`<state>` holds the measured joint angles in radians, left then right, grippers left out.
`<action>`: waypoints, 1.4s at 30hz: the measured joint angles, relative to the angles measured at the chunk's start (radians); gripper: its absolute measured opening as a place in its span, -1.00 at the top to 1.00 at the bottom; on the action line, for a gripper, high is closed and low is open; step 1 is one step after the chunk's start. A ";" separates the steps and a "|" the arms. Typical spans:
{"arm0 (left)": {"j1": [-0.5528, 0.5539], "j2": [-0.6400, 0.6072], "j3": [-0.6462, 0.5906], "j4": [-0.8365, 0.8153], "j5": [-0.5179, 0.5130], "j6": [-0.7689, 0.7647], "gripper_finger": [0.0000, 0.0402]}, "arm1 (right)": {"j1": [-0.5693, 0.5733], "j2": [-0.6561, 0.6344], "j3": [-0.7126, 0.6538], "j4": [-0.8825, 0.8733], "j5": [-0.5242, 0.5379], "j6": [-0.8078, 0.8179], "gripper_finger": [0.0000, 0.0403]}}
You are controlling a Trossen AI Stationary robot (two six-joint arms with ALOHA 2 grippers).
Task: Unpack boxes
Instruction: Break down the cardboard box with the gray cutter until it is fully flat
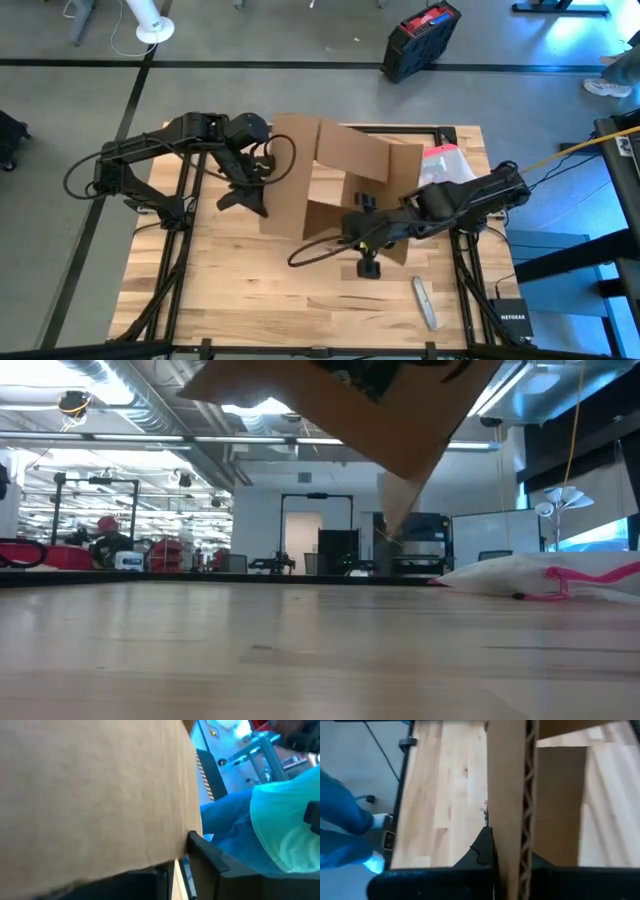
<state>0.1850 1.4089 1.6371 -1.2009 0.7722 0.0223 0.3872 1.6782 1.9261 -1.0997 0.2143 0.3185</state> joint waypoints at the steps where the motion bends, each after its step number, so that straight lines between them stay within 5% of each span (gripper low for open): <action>1: -0.001 0.000 -0.001 -0.007 0.001 0.007 0.82 | 0.005 0.000 0.018 -0.029 0.015 0.001 1.00; 12: -0.020 -0.001 -0.003 0.170 0.068 -0.041 0.94 | 0.018 -0.004 0.084 -0.126 0.128 0.011 1.00; 29: 0.136 -0.068 -0.004 0.266 0.056 0.010 0.52 | 0.050 0.055 0.086 -0.153 -0.034 0.045 1.00; 36: 0.251 -0.148 -0.004 0.294 -0.084 0.172 0.42 | 0.077 0.063 0.086 -0.156 -0.085 0.044 1.00; 42: 0.141 -0.145 -0.003 0.396 -0.243 0.352 0.41 | 0.070 0.070 0.085 -0.150 -0.095 0.028 1.00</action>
<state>0.3257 1.2634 1.6337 -0.8045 0.5296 0.3740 0.4574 1.7484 2.0113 -1.2496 0.1188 0.3466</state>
